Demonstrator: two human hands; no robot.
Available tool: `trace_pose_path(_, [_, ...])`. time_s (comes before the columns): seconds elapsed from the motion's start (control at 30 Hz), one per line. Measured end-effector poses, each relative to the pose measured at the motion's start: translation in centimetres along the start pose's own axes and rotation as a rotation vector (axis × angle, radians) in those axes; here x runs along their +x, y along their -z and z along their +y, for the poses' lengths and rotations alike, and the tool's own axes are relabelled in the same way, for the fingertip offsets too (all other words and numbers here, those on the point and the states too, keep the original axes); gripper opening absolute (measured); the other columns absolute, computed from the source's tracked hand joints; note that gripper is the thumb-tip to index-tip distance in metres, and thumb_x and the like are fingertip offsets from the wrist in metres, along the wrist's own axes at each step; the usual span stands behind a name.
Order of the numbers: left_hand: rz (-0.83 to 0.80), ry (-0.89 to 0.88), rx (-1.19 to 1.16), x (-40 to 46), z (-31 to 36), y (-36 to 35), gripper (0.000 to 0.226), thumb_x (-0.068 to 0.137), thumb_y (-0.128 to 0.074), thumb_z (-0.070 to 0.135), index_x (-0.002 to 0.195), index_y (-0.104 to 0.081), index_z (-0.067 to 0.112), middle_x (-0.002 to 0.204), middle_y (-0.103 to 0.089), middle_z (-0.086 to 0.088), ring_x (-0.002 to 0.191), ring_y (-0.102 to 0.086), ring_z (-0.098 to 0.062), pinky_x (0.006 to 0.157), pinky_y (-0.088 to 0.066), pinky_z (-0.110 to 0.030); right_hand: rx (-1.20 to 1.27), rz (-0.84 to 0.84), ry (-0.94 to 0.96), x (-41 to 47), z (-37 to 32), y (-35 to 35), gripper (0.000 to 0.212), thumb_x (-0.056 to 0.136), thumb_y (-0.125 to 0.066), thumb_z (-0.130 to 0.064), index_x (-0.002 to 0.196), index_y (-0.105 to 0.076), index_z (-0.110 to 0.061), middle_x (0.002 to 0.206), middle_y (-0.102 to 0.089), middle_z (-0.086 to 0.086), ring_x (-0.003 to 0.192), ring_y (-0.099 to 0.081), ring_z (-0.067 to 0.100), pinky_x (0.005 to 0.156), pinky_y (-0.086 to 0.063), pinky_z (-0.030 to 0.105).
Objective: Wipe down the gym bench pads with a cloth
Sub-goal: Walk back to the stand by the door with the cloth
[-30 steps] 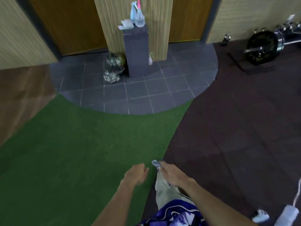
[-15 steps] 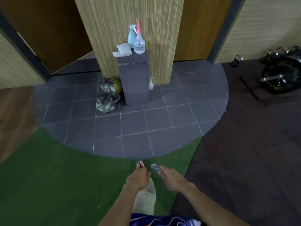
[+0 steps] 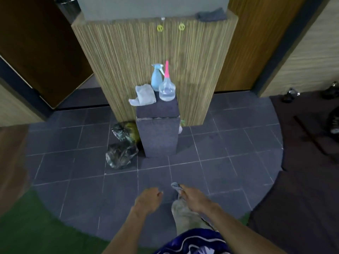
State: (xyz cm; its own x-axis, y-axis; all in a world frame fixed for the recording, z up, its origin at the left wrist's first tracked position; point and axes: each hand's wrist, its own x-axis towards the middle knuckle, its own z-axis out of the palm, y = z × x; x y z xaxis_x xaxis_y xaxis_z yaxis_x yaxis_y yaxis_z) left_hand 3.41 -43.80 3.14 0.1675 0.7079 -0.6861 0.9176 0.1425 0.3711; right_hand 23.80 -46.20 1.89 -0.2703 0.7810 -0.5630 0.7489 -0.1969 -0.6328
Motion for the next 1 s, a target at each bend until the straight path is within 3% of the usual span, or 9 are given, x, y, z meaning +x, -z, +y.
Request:
trace_pose_path(0.13, [0.026,0.067,-0.029,8.0,1.6,5.9,0.040,0.106,-0.036,0.037,0.114,-0.062,0.007,0.119,-0.066,-0.012,0.108,-0.063,-0.029,0.092,-0.049,-0.038,-0.084,-0.062,0.009,10.4,0.2,6.0,0.048,0.108,-0.033,-0.018,0.154,-0.033,-0.028,0.159,-0.036,-0.004,0.144,-0.039,0.019,0.118,-0.032,0.029])
trace_pose_path(0.2, [0.055,0.095,-0.043,11.2,2.7,8.7,0.040,0.106,-0.036,0.039,0.111,-0.062,0.009,0.116,-0.066,-0.011,0.107,-0.063,-0.029,0.092,-0.050,-0.039,-0.092,-0.065,0.056,14.5,-0.3,9.1,0.047,0.105,-0.029,-0.053,0.149,-0.038,-0.039,0.153,-0.045,-0.012,0.138,-0.047,0.015,0.117,-0.036,0.032])
trace_pose_path(0.27, [0.082,0.097,-0.034,14.7,4.0,12.1,0.040,0.107,-0.035,0.037,0.108,-0.062,0.007,0.113,-0.065,-0.012,0.105,-0.063,-0.030,0.090,-0.050,-0.040,-0.074,-0.060,0.098,18.2,-1.5,12.5,0.073,0.087,-0.015,-0.082,0.142,-0.044,-0.044,0.150,-0.051,-0.008,0.136,-0.051,0.017,0.116,-0.038,0.036])
trace_pose_path(0.43, [0.201,0.081,-0.012,21.2,6.2,20.0,0.029,0.106,-0.037,0.032,0.090,-0.053,0.014,0.098,-0.062,-0.011,0.092,-0.062,-0.031,0.084,-0.052,-0.043,-0.183,-0.088,0.139,26.0,-4.9,20.0,0.042,0.110,-0.033,-0.029,0.149,-0.041,-0.016,0.149,-0.050,0.010,0.130,-0.052,0.031,0.102,-0.044,0.040])
trace_pose_path(0.6, [0.334,0.086,0.058,27.7,6.8,26.4,0.028,0.104,-0.039,0.030,0.107,-0.061,0.013,0.115,-0.063,-0.010,0.110,-0.060,-0.031,0.089,-0.047,-0.041,-0.289,-0.060,0.225,33.9,-6.7,25.7,0.049,0.110,-0.031,-0.028,0.157,-0.024,-0.017,0.154,-0.043,0.014,0.130,-0.050,0.037,0.101,-0.045,0.044])
trace_pose_path(0.67, [0.370,0.068,0.080,30.0,6.6,28.0,0.032,0.105,-0.039,0.034,0.121,-0.060,0.016,0.127,-0.057,-0.008,0.122,-0.054,-0.031,0.098,-0.044,-0.044,-0.346,-0.054,0.280,36.6,-7.0,27.2,0.046,0.109,-0.033,-0.025,0.153,-0.031,-0.011,0.149,-0.044,0.019,0.130,-0.049,0.041,0.102,-0.044,0.052])
trace_pose_path(0.8, [0.504,-0.027,0.144,34.3,4.7,29.2,0.040,0.101,-0.049,0.032,0.136,-0.055,0.013,0.139,-0.050,-0.014,0.128,-0.051,-0.038,0.101,-0.044,-0.051,-0.610,-0.018,0.400,41.5,-7.2,28.6,0.049,0.109,-0.031,-0.023,0.151,-0.033,0.003,0.155,-0.040,0.020,0.145,-0.037,0.037,0.119,-0.032,0.045])
trace_pose_path(0.93, [0.563,-0.110,0.218,38.5,1.5,29.1,0.050,0.101,-0.042,0.035,0.142,-0.053,0.008,0.150,-0.046,-0.022,0.135,-0.048,-0.043,0.098,-0.049,-0.056,-0.802,0.048,0.604,46.1,-5.8,28.0,0.053,0.090,-0.072,-0.018,0.138,-0.056,-0.001,0.141,-0.059,0.015,0.133,-0.055,0.031,0.107,-0.050,0.044])
trace_pose_path(1.0, [0.564,-0.162,0.260,40.0,0.0,28.7,0.057,0.101,-0.035,0.039,0.150,-0.044,0.011,0.158,-0.035,-0.020,0.142,-0.041,-0.041,0.104,-0.045,-0.055,-0.898,0.119,0.695,47.2,-5.0,27.7,0.057,0.090,-0.071,-0.022,0.141,-0.054,-0.004,0.146,-0.054,0.013,0.137,-0.051,0.027,0.111,-0.045,0.039])
